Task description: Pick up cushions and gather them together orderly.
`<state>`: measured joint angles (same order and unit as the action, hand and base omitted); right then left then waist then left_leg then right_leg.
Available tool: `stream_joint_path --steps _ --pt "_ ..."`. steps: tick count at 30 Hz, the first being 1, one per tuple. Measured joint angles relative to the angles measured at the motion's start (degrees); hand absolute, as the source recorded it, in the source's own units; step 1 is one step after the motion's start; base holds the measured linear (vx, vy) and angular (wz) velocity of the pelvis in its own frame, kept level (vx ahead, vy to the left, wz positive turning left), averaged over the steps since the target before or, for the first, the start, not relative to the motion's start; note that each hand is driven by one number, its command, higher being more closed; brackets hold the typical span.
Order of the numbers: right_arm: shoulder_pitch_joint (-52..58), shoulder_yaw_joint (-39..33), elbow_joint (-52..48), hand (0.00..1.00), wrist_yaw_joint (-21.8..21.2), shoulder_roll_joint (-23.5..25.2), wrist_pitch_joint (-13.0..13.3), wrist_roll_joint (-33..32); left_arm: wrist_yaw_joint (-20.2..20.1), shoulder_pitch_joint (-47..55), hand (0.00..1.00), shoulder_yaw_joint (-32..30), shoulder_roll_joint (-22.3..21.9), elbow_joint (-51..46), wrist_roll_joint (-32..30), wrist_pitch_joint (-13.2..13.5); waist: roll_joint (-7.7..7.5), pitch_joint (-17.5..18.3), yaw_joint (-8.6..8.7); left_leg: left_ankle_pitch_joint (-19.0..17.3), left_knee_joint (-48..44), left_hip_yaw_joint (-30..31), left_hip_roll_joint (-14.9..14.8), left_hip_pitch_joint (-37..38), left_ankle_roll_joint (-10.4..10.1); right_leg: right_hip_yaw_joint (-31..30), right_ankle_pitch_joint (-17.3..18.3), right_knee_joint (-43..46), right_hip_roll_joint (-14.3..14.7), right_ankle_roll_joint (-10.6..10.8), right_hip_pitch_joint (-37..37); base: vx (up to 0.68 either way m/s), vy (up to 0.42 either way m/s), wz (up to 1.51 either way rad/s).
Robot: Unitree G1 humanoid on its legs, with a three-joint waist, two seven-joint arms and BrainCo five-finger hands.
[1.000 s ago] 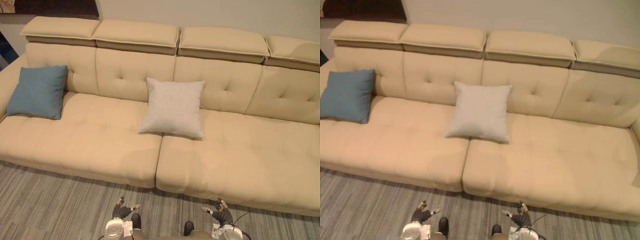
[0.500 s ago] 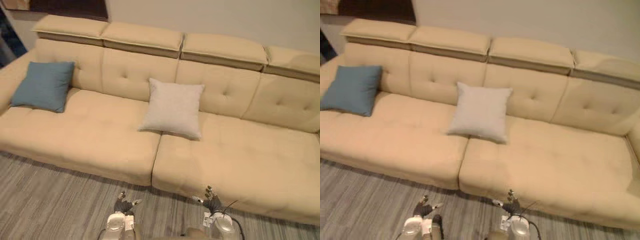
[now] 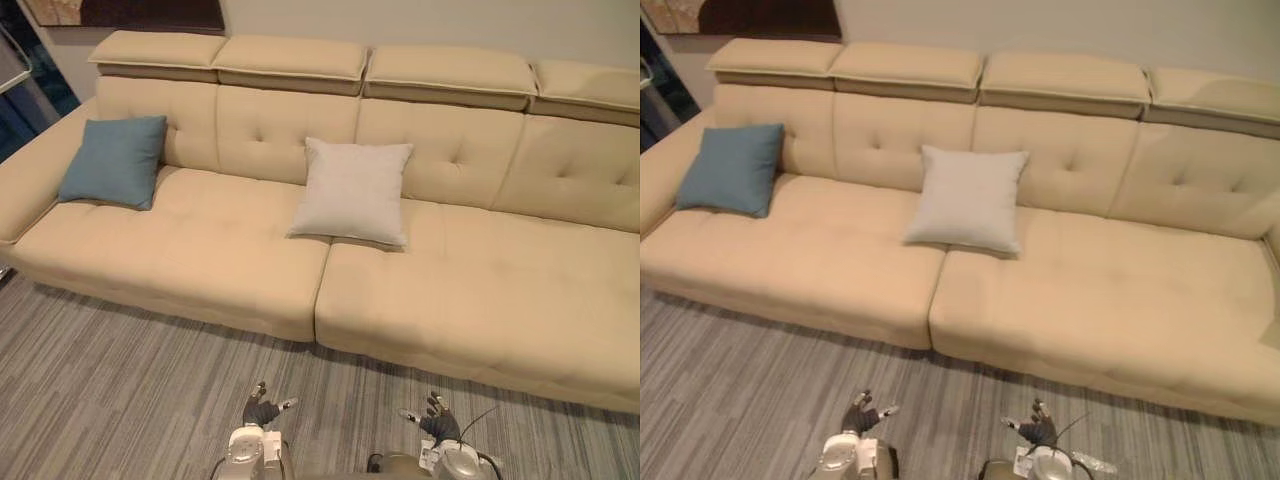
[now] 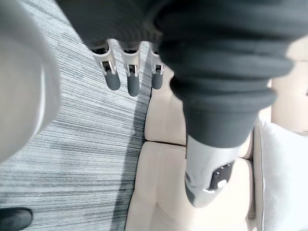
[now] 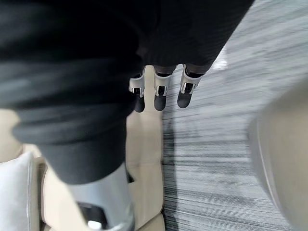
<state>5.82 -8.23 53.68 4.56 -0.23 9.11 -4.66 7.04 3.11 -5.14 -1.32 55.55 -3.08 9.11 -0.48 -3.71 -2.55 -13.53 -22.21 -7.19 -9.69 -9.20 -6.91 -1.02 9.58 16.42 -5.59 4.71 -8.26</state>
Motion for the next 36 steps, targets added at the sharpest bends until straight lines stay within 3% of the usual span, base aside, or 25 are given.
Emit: stream_joint_path --steps 3,8,13,16,25,26,36 --pt "0.0 -1.72 2.57 0.0 -0.06 0.02 -0.06 -0.07 -0.13 -0.28 0.0 0.4 1.45 1.73 -0.04 -0.12 -0.9 0.58 0.76 0.1 1.65 0.04 2.22 1.4 0.17 -0.11 -3.97 -7.14 -1.58 0.97 3.75 -0.01 0.182 0.0" --pt "-0.12 -4.64 5.99 0.0 -0.16 -0.57 -0.15 -0.05 -0.84 -0.4 0.0 1.9 3.13 4.56 -0.2 -0.34 -0.27 1.59 0.84 0.62 4.05 0.83 4.1 4.01 1.1 0.28 -5.57 -11.28 -2.51 1.72 7.23 0.05 0.067 0.06" --pt "-0.16 -5.63 8.33 0.0 -0.29 -2.12 -0.62 -0.18 -1.15 -1.02 0.0 2.25 3.29 7.23 -0.25 -0.76 1.04 2.19 1.38 1.31 5.33 3.64 4.56 6.05 1.69 0.93 -5.65 -12.84 -2.14 1.64 9.67 0.11 -0.024 0.02" --pt "-0.1 -6.98 8.72 0.0 -0.63 -2.15 -0.66 -0.04 -1.23 -1.26 0.0 2.3 3.44 8.63 -0.26 -0.79 1.08 2.13 1.63 1.31 6.6 5.58 4.63 8.24 1.69 1.11 -5.55 -13.79 -1.83 1.46 11.68 0.08 -0.025 -0.02" --pt "-0.13 -7.22 9.29 0.0 -0.75 -2.2 -0.69 -0.01 -2.21 -1.19 0.0 2.3 4.46 8.81 -0.21 -0.83 0.16 1.88 1.7 1.48 8.45 5.97 4.5 9.61 1.43 1.1 -5.35 -13.77 -1.7 1.16 12.25 0.0 0.0 0.0" --pt "-0.52 -7.28 10.84 0.0 -1.13 -2.21 -1.43 0.0 -2.25 -0.54 0.0 1.83 6.25 9.4 -0.15 -1.01 -1.5 2.63 2.21 1.63 9.25 6.6 4.49 10.83 1.2 1.82 -3.98 -11.98 -1.71 1.54 12.26 0.0 0.0 0.0" --pt "-0.22 -6.8 10.8 0.0 -1.06 -2.2 -1.45 0.21 -2.35 -0.1 0.0 1.95 6.39 9.49 0.8 -0.94 -1.46 3.48 2.28 2.17 11.04 6.83 4.69 10.44 1.08 2.68 -4.09 -12.89 -2.06 1.65 11.95 0.0 0.0 0.02"
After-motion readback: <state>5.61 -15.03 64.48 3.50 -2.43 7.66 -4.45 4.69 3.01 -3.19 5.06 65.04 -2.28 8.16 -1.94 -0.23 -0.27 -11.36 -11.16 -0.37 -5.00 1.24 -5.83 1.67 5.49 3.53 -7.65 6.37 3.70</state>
